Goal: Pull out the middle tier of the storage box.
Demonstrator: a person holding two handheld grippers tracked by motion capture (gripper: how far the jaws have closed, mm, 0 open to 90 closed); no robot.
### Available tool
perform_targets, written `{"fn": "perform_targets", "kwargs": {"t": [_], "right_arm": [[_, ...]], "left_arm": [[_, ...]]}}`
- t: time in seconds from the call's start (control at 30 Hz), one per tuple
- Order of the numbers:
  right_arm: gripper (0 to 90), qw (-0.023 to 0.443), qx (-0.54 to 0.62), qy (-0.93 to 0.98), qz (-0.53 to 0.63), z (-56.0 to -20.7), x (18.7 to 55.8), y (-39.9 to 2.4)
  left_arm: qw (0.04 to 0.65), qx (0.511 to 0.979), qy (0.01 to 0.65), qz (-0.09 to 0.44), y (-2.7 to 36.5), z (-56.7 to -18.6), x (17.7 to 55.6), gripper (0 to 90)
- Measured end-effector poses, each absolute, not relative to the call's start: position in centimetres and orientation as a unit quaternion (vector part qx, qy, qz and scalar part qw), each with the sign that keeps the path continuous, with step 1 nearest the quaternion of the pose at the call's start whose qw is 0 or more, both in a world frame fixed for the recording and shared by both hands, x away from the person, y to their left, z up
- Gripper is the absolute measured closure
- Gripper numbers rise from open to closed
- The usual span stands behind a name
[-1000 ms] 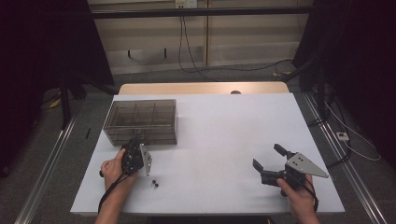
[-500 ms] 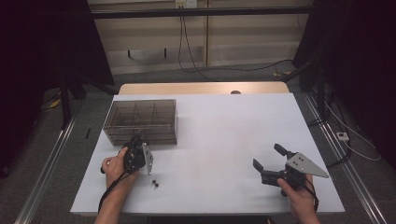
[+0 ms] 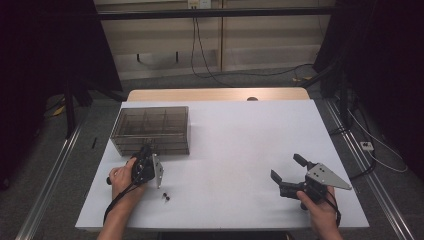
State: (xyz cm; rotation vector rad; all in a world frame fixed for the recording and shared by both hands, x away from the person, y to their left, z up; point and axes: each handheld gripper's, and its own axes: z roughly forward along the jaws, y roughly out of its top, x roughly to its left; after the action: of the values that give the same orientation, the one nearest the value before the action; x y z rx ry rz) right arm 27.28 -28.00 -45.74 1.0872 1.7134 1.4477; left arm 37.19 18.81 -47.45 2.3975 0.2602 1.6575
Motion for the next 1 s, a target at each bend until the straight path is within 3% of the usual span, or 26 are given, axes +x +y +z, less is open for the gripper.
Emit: {"fn": "perform_targets", "kwargs": {"t": [1.0], "right_arm": [[3.0, 0.319, 0.417, 0.652, 0.548, -45.8, 27.3, -28.0]], "left_arm": [[0.109, 0.810, 0.089, 0.569, 19.0, -47.6, 35.7, 81.0]]}}
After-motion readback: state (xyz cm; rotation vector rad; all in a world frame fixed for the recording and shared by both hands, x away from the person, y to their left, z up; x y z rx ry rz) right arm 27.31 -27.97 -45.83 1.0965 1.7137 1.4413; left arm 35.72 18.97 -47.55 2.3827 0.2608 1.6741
